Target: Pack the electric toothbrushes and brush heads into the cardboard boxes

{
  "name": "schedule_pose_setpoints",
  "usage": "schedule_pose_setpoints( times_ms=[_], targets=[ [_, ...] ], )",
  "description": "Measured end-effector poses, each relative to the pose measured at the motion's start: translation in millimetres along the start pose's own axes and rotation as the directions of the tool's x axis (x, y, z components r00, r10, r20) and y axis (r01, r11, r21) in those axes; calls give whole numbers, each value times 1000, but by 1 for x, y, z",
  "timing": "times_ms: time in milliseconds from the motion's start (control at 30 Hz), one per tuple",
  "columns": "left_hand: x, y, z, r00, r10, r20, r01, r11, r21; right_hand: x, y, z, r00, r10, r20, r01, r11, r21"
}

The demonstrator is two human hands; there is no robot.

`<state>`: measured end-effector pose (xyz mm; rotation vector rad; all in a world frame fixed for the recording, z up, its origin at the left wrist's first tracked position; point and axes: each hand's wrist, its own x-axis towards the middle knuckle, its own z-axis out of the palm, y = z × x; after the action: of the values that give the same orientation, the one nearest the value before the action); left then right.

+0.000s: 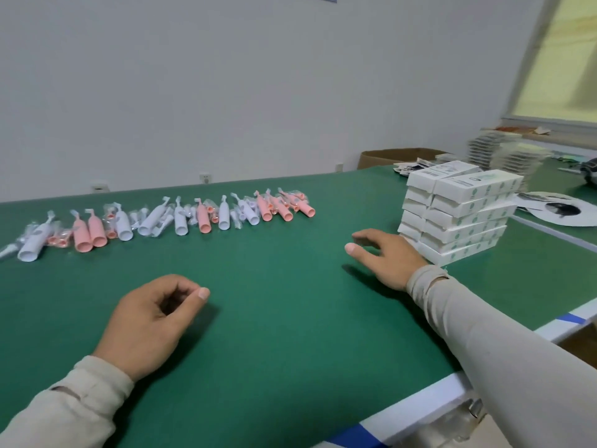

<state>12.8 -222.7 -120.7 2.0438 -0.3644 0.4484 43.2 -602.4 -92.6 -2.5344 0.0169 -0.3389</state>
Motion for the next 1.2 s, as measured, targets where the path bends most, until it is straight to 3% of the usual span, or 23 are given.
schedule_pose_setpoints(
  times_ms=[167,267,333,467,567,667,733,800,900,1000,1100,1200],
  targets=[
    [1,-2,-12,988,-76,-137,74,997,-19,2,-142,71,931,-320,176,251,911,328],
    [-7,-5,-26,946,-103,-308,111,994,8,-10,-210,124,873,-427,235,223,779,586],
    [-14,-7,-36,913,-111,-392,133,991,28,-21,-228,152,901,-382,205,147,715,684],
    [-28,-13,-49,894,-133,-428,185,979,82,-28,-219,179,914,-362,185,181,771,611],
    [-31,-13,-75,898,-83,-433,212,943,259,-28,-212,175,901,-394,180,205,754,624],
    [-28,-23,-135,875,-36,-483,334,768,547,-28,-210,169,907,-391,160,205,739,641],
    [-29,-38,-186,847,-94,-523,487,533,692,-30,-210,168,908,-387,162,198,736,647],
    [-37,-54,-232,784,-224,-578,619,233,750,-31,-210,169,909,-377,176,180,738,650],
    [-55,-73,-267,719,-344,-604,615,-90,784,-29,-209,170,912,-363,192,149,728,669],
    [-65,-80,-277,758,-306,-576,542,-196,817,-27,-209,172,911,-363,198,141,723,677],
    [-62,-81,-282,811,-232,-537,499,-207,842,-27,-210,172,912,-360,194,145,728,670],
    [-58,-84,-285,824,-247,-509,469,-205,859,-27,-211,172,913,-357,195,142,728,671]
  ],
)
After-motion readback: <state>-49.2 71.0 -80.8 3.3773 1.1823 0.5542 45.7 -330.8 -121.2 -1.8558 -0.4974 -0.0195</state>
